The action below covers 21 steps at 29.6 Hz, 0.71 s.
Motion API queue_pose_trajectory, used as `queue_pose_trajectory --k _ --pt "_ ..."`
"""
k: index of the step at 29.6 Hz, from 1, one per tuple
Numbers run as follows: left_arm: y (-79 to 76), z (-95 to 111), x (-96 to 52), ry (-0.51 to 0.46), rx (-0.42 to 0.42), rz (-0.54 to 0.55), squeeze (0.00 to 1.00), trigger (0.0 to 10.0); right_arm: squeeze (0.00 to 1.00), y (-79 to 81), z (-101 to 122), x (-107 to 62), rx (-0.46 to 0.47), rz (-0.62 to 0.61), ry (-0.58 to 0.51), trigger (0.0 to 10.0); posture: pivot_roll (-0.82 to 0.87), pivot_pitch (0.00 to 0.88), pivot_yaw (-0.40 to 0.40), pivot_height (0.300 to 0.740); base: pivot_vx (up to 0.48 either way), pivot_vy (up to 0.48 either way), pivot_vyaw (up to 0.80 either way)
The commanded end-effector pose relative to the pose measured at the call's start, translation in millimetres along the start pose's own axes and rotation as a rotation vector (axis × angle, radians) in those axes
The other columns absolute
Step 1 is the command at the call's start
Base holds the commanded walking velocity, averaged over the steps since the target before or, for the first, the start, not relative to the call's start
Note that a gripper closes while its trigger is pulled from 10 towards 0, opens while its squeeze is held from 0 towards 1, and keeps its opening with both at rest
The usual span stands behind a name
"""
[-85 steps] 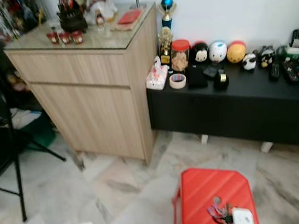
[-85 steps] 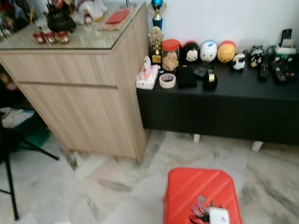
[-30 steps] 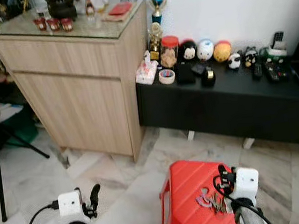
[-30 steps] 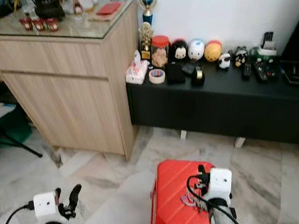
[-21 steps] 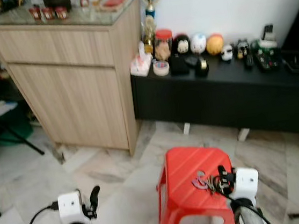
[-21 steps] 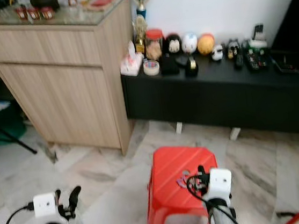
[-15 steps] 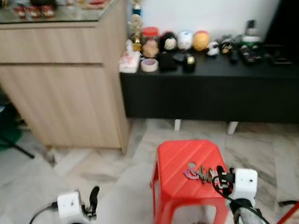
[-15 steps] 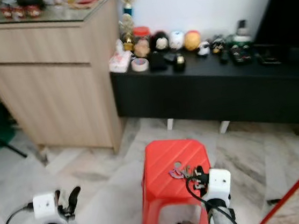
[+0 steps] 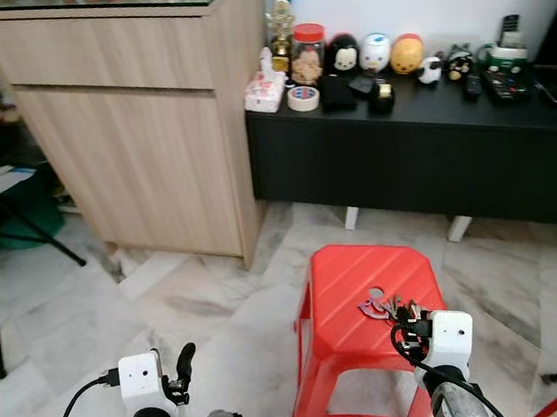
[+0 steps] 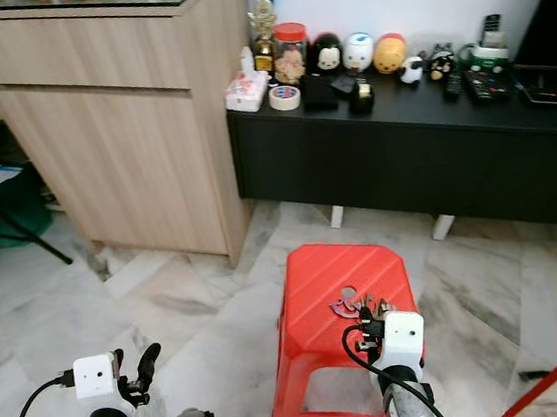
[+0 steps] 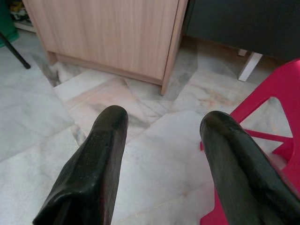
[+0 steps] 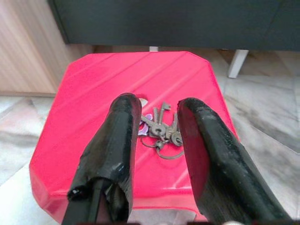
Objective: Hang keys on a hook
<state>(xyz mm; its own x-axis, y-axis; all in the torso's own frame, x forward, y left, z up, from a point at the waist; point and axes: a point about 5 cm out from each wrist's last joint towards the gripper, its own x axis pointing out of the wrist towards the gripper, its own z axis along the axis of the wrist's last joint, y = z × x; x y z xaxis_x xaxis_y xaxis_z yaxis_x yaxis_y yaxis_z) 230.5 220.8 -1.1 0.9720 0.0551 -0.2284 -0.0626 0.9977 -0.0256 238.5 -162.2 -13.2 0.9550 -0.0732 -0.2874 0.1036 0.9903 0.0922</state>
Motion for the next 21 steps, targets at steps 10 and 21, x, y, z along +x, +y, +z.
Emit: queue_pose_trajectory --k 10,21 --pt "-6.2 -0.5 3.3 0.013 -0.003 -0.02 0.0 10.0 0.0 1.2 -2.9 -0.7 -0.029 0.012 0.014 10.0 0.05 0.018 -0.078 0.635 0.283 0.0 0.1" --pt "-5.8 -0.3 3.4 0.013 0.0 -0.025 0.0 10.0 0.0 0.0 -3.9 0.2 -0.008 -0.022 0.021 10.0 0.05 0.019 -0.077 0.635 0.318 0.0 0.0"
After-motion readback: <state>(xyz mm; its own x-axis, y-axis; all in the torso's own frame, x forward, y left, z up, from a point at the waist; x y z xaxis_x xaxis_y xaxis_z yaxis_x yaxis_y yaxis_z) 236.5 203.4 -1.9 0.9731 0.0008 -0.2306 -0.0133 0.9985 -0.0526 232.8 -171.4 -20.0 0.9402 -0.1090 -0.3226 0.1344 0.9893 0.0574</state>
